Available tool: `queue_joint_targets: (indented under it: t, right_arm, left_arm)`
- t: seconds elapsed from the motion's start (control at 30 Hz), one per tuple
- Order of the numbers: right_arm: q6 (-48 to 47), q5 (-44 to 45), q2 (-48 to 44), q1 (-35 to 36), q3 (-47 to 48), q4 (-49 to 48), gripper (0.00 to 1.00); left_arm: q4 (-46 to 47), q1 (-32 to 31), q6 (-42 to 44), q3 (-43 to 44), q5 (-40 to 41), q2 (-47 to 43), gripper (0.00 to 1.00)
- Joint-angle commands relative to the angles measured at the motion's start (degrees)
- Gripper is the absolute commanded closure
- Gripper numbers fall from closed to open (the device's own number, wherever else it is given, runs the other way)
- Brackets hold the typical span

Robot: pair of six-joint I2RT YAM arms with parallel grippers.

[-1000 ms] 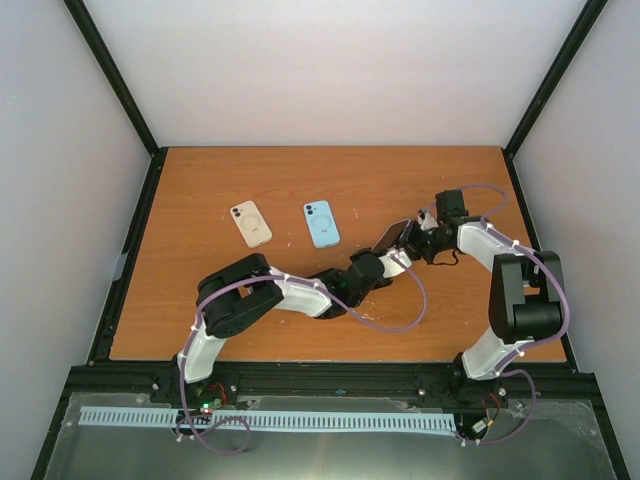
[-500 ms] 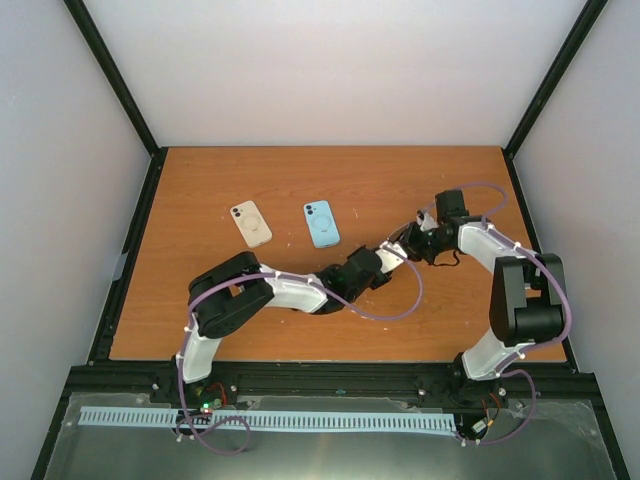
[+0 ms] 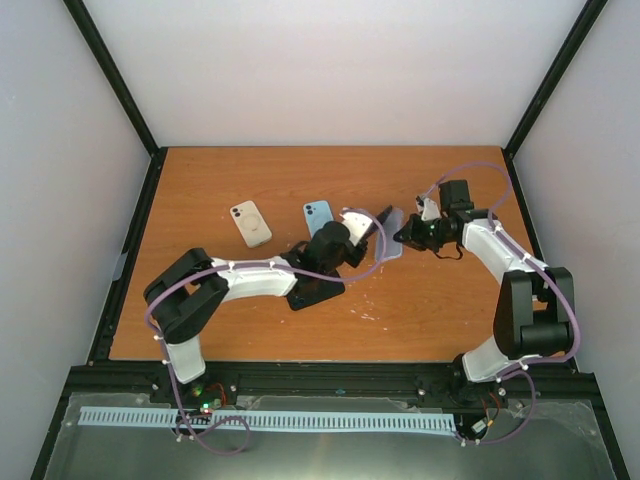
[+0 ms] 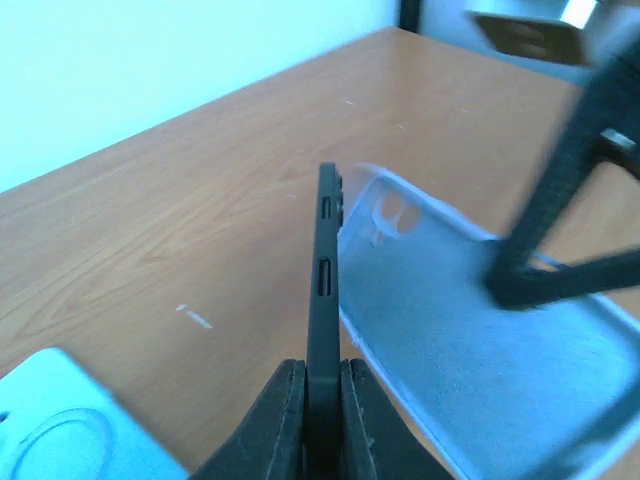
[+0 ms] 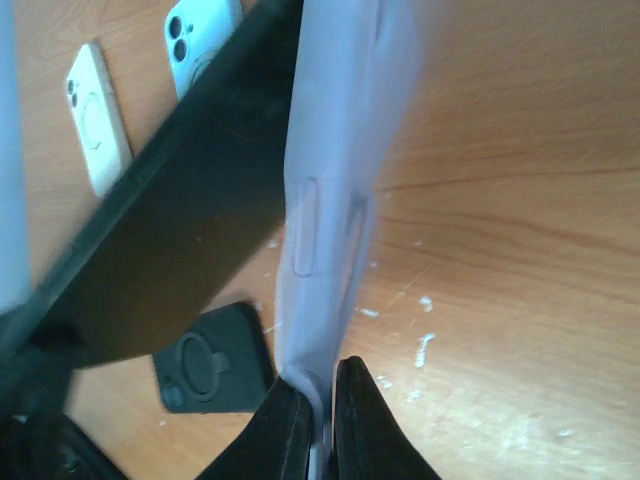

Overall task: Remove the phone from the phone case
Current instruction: Remove the phone case from the phone.

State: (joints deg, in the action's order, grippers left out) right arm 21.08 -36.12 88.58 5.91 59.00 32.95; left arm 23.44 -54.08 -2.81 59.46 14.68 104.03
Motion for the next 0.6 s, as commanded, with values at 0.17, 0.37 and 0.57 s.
queue_joint_targets:
  t: [0.17, 0.37, 0.57]
  right_arm:
    - [-6.8, 7.9, -3.3, -1.7, 1.5, 2.5, 0.97]
    - [-7.5, 8.5, -3.3, -5.9, 1.0, 2.3, 0.97]
    - [-22.1, 0.8, 1.0, -12.6, 5.3, 1.9, 0.97]
  left_arm:
    - [1.1, 4.6, -8.0, -1.0, 3.0, -4.6, 1.0]
    - [-1.1, 4.6, -7.1, -0.5, 2.3, -7.6, 1.0]
    - [-1.6, 4.4, -3.2, -2.0, 3.5, -10.8, 0.99]
